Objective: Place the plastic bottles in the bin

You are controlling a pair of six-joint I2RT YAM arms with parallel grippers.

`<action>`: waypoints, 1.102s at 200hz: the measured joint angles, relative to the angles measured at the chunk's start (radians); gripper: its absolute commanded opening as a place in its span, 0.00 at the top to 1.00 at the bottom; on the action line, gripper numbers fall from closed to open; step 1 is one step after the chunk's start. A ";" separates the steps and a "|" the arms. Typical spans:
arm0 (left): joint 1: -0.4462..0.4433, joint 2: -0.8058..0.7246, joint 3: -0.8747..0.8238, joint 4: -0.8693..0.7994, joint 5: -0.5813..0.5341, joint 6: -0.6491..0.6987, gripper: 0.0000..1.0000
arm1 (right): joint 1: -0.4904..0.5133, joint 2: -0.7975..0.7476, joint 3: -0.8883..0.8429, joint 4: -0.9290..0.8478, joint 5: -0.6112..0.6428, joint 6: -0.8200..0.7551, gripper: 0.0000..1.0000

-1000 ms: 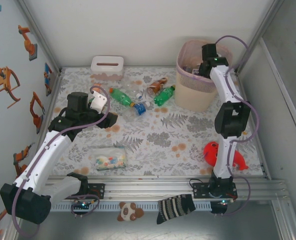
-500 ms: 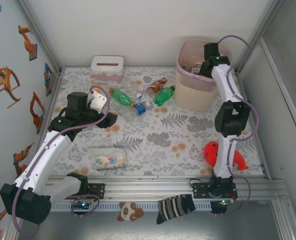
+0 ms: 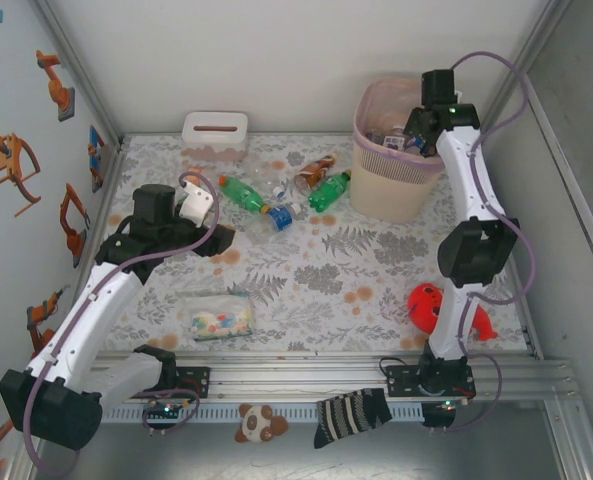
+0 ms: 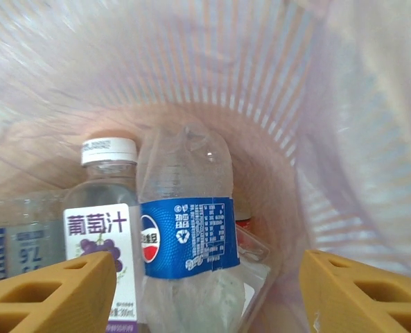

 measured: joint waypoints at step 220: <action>-0.129 0.521 0.227 -0.054 -0.030 -0.128 0.29 | 0.024 -0.638 -0.494 0.088 -0.138 -0.008 0.41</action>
